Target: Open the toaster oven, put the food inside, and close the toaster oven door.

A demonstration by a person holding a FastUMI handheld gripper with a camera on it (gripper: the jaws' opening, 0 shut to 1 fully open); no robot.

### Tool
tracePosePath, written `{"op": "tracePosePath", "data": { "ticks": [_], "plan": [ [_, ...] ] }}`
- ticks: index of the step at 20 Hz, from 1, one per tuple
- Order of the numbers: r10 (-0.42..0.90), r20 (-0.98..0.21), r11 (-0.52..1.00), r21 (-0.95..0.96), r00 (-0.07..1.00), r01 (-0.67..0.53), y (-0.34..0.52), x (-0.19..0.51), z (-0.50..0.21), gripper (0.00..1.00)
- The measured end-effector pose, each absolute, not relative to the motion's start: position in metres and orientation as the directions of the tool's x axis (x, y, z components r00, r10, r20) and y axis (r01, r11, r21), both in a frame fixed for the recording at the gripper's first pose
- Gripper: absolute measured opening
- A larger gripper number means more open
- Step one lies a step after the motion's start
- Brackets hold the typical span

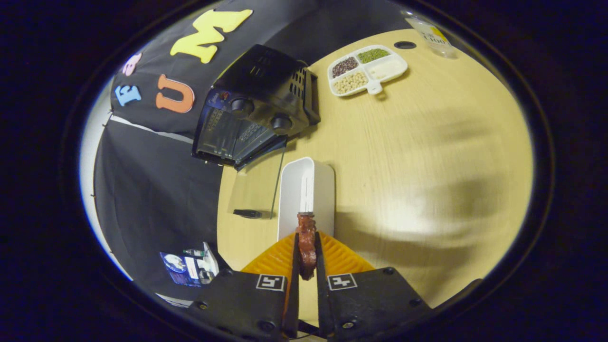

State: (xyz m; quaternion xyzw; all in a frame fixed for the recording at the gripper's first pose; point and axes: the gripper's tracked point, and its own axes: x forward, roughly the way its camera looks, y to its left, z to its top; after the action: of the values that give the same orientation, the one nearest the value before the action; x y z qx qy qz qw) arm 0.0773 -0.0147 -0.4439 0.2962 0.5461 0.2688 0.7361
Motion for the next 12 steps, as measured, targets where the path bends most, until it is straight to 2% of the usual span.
{"op": "tracePosePath", "data": {
  "ticks": [5,12],
  "plan": [
    [0.699,-0.652,0.700,0.708,0.295,-0.095,-0.016,0.076,-0.431,0.16],
    [0.687,-0.588,0.682,0.724,0.428,-0.099,0.031,0.081,-0.372,0.16]
  ]
}}
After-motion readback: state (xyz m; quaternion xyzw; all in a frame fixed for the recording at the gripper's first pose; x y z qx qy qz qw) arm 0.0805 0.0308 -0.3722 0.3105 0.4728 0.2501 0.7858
